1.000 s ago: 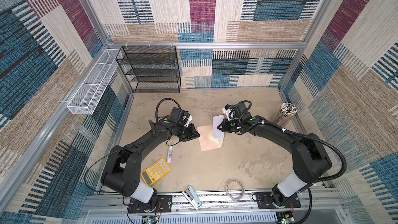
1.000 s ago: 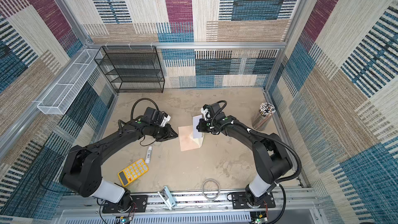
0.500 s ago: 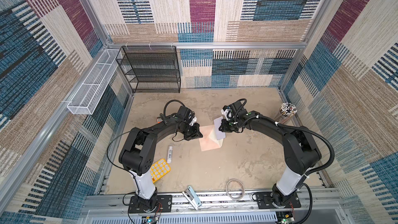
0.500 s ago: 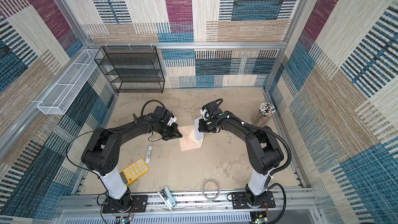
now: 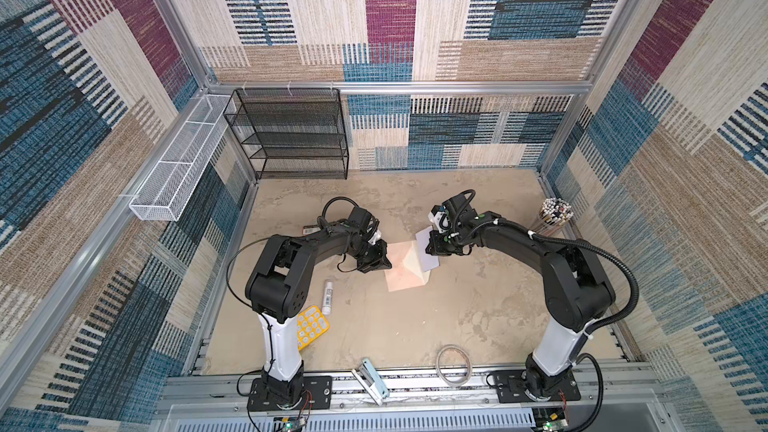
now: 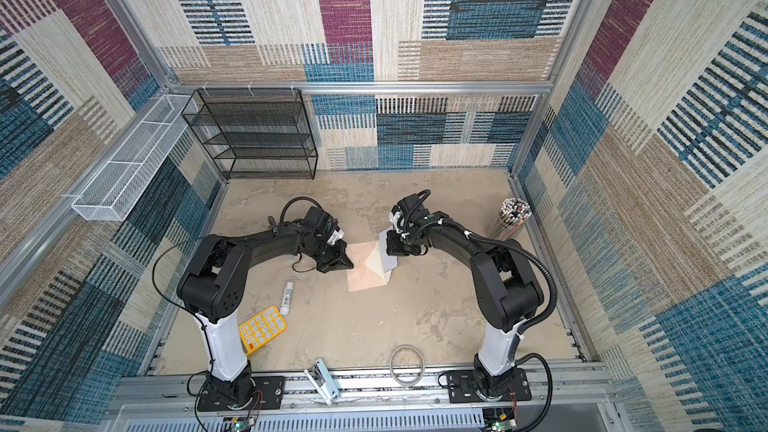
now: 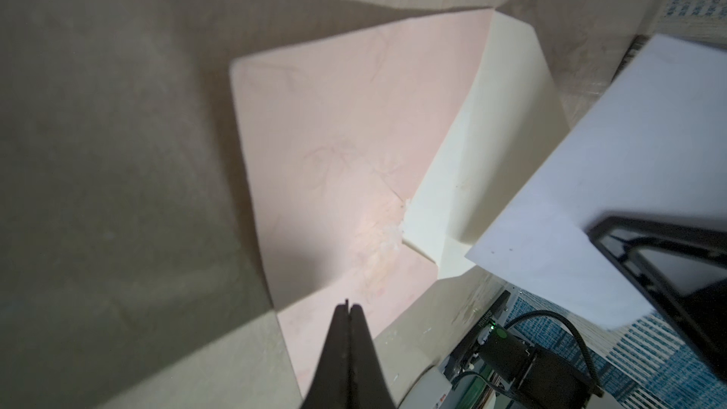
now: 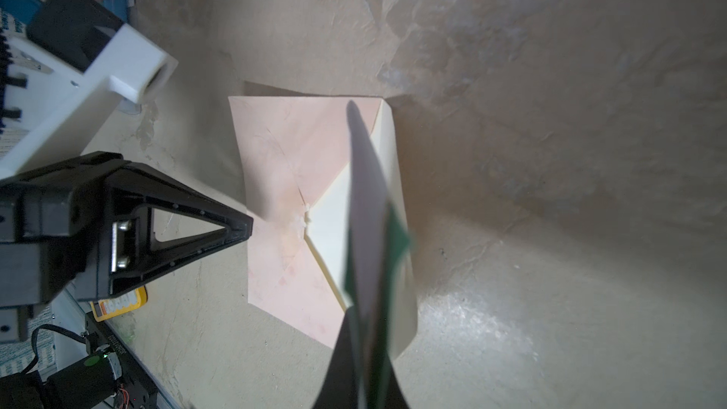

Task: Place the letter into the envelope and seal it
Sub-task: 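Lower the left gripper onto the envelope while the right lowers the letter, then slide the letter into the envelope with the right gripper while the left pins it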

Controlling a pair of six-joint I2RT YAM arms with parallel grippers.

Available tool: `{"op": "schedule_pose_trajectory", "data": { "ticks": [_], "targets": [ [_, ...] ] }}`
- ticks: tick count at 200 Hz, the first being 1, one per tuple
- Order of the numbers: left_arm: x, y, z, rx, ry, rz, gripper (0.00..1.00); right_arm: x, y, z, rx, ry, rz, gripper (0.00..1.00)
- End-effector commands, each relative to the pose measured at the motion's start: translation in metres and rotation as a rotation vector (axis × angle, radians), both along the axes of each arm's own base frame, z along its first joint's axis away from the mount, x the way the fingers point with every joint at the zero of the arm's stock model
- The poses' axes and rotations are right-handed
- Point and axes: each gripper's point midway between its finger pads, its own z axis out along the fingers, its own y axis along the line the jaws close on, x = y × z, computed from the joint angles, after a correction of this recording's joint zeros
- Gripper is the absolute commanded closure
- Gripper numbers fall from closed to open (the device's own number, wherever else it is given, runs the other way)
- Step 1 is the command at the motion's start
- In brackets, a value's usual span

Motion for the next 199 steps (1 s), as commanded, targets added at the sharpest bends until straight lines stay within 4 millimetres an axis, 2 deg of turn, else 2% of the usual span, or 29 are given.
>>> {"op": "schedule_pose_trajectory", "data": {
  "ticks": [1, 115, 199],
  "targets": [
    [0.006, 0.006, -0.007, 0.056, -0.030, -0.004, 1.00, 0.002, 0.001, 0.000, -0.001, -0.003, 0.012, 1.00],
    [-0.004, 0.017, -0.040, 0.140, 0.039, -0.023, 1.00, -0.003, -0.008, -0.024, -0.067, 0.026, 0.027, 1.00],
    [-0.009, 0.022, -0.044, 0.165, 0.058, -0.042, 1.00, -0.013, -0.018, -0.033, -0.102, 0.050, 0.010, 0.99]
  ]
}}
